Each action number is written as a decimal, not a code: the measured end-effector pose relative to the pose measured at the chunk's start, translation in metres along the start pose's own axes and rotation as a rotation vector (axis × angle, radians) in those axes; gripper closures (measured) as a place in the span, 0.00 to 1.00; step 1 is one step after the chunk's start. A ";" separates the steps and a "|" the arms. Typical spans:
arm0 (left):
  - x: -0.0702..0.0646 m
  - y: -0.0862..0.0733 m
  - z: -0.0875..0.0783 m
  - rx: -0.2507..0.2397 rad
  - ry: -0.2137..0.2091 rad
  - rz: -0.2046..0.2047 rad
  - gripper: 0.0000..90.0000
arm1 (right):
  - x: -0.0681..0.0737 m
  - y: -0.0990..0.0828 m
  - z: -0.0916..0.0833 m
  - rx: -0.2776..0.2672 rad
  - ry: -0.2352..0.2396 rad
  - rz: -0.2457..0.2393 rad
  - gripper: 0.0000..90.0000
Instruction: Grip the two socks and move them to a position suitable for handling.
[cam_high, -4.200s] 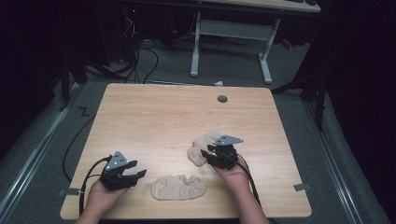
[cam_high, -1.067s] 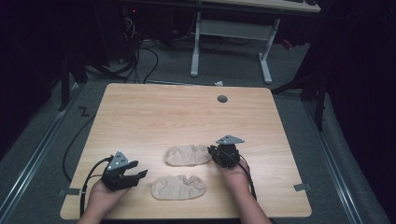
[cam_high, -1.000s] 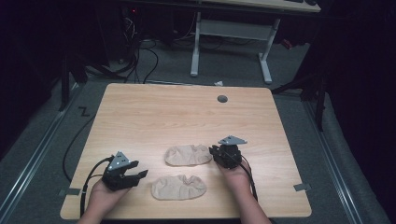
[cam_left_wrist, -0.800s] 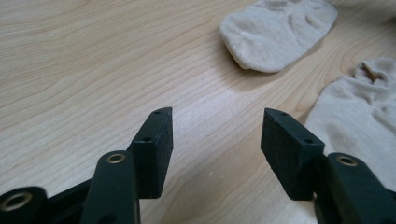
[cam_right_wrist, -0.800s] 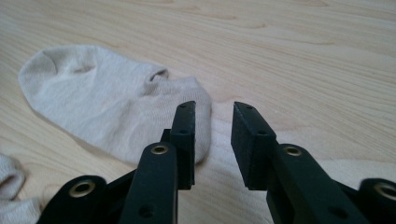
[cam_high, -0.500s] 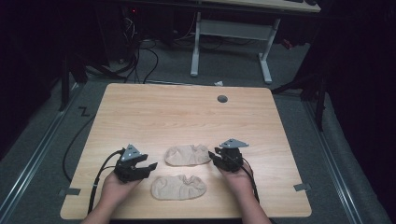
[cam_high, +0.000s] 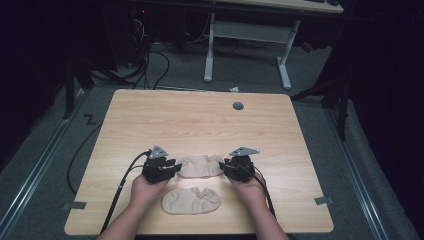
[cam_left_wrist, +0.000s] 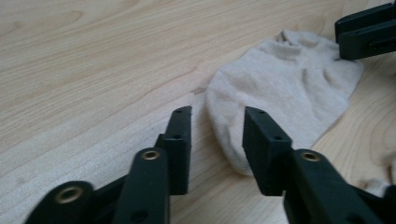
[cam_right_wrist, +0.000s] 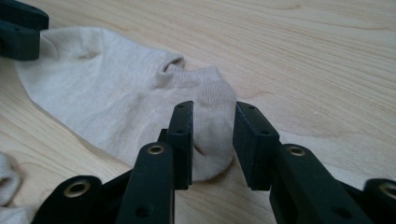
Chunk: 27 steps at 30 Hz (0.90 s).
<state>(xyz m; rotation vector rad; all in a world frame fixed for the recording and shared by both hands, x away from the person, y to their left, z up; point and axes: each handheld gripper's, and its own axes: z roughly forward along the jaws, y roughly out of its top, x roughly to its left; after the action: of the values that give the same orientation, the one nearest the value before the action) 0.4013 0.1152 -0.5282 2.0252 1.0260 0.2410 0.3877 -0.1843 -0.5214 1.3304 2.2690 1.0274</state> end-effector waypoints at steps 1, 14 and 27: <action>0.000 0.000 0.001 0.000 -0.002 0.000 0.75 | 0.001 0.000 0.001 0.006 -0.008 -0.007 0.76; -0.011 0.000 -0.002 -0.004 0.039 0.052 0.97 | 0.008 0.004 -0.003 -0.015 -0.015 -0.043 0.95; -0.016 -0.001 -0.042 -0.058 0.045 0.073 0.97 | 0.030 0.007 -0.022 -0.104 0.013 -0.105 0.95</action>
<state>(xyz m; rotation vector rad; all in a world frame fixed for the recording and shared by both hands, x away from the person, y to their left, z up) 0.3699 0.1284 -0.4992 2.0147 0.9632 0.3525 0.3638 -0.1660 -0.4984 1.1541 2.2352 1.1050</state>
